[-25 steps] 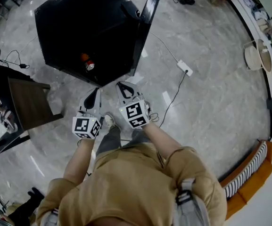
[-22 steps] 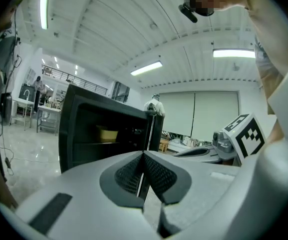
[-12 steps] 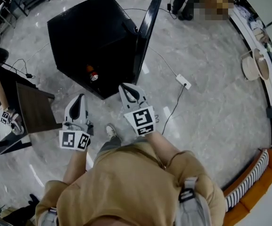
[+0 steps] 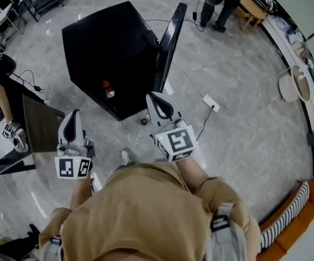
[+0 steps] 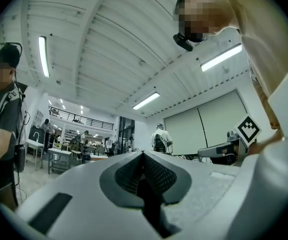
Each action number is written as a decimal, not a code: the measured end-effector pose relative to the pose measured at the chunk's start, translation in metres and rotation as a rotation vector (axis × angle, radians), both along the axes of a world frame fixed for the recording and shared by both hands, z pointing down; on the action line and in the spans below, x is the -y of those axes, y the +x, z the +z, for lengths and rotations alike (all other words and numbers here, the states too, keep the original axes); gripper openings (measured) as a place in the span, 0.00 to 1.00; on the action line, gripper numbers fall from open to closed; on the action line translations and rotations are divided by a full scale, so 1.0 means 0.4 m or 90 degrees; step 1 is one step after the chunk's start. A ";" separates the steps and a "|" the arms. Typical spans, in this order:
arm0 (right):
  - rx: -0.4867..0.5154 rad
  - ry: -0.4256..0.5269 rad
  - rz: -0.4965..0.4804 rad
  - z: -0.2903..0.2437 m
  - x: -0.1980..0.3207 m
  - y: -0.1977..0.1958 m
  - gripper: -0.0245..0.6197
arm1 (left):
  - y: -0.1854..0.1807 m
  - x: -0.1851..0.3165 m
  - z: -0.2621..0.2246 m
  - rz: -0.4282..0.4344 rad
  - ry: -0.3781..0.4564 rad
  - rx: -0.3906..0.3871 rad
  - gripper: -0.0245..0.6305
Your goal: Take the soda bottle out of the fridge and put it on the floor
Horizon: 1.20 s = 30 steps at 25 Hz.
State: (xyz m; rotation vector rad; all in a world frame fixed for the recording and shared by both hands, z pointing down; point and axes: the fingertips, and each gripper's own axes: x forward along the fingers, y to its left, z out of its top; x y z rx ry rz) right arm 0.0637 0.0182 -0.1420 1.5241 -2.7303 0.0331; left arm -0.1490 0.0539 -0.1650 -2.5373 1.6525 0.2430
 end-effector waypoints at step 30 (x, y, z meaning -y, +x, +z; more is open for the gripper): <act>-0.015 0.047 0.038 -0.072 0.024 0.060 0.04 | -0.036 0.063 0.002 -0.022 0.008 -0.009 0.04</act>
